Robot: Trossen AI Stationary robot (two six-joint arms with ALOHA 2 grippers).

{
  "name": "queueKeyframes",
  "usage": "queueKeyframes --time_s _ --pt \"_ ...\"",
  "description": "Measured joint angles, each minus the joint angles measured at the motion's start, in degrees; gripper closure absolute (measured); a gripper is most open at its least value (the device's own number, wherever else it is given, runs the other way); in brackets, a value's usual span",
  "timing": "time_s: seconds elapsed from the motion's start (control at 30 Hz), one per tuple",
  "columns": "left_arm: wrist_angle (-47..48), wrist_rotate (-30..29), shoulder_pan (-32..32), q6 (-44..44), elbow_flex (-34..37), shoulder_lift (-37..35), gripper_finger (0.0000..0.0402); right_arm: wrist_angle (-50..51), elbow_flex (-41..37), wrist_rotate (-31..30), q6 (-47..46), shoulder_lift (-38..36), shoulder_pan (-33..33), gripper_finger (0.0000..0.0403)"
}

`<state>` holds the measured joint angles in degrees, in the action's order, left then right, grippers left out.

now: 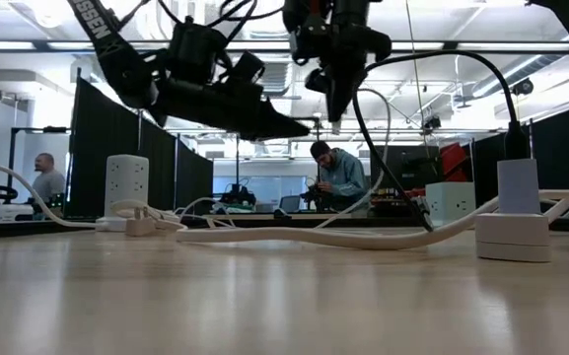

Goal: Insert USB
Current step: Insert the white charger cable into the green outlet extension

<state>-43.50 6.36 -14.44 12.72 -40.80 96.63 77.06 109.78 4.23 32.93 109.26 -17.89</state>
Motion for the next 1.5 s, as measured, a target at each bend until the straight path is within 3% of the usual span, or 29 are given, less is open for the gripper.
queueKeyframes --time_s 0.2,0.4,0.57,0.97,1.5 --pt "-3.27 -5.71 0.0 -0.31 7.55 -4.99 0.0264 -3.89 -12.96 -5.25 2.59 -9.01 -7.41 0.0392" --pt "-14.8 -5.85 0.0 -1.41 12.9 -6.08 0.0277 -6.95 -27.07 -9.53 6.57 -16.83 -16.14 0.0392" --pt "-17.1 -5.83 0.0 -1.43 13.53 -6.04 0.0294 -11.58 -34.83 -11.78 12.62 -20.06 -21.45 0.0392" --pt "-17.04 -5.67 0.0 -2.81 13.25 -5.98 0.0297 -13.14 -36.73 -14.75 15.66 -17.56 -28.78 0.0392" --pt "-16.97 -5.7 0.0 -2.81 13.2 -5.94 0.0298 -12.93 -38.41 -12.85 18.17 -17.64 -29.05 0.0392"
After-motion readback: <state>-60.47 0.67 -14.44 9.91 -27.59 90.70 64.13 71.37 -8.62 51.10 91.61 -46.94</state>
